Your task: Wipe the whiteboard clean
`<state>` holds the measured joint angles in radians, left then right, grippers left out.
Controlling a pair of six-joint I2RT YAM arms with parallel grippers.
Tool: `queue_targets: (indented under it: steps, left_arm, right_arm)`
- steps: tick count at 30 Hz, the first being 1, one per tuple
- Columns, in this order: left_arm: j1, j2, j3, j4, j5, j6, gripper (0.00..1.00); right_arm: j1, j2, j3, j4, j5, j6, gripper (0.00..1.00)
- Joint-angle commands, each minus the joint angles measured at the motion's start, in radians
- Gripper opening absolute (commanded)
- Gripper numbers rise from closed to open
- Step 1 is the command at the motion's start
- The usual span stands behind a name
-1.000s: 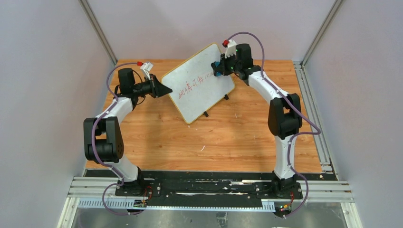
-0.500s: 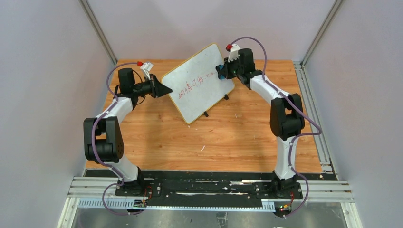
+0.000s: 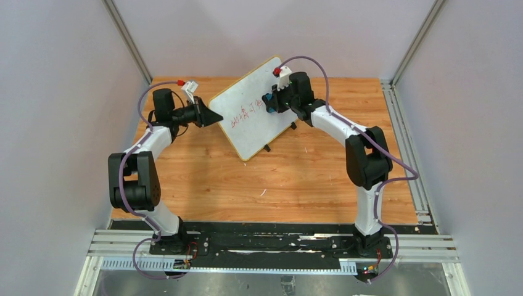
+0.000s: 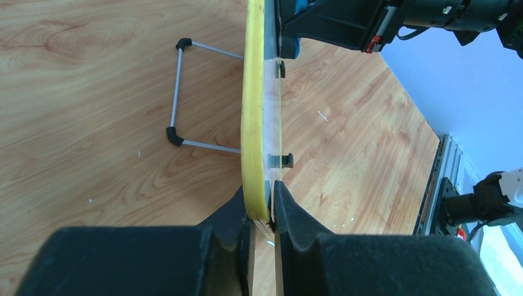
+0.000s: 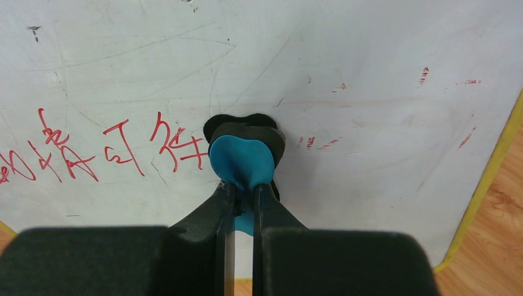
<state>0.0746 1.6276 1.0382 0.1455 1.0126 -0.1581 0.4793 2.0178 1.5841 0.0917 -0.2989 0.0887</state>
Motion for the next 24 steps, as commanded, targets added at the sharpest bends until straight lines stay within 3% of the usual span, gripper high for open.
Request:
queue_targets:
  steps: [1,14,24]
  left_arm:
    - [-0.01,0.015,0.0,-0.04,-0.036,0.12,0.0]
    - [-0.009,0.022,0.006,-0.042,-0.034,0.121,0.0]
    - [-0.01,0.028,0.011,-0.053,-0.035,0.127,0.0]
  right_arm:
    - [0.017,0.042,0.036,-0.014,-0.039,0.002,0.01]
    - [-0.188,0.113,0.147,-0.082,-0.042,-0.012,0.01]
    - [-0.209,0.141,0.22,-0.113,-0.079,-0.001,0.01]
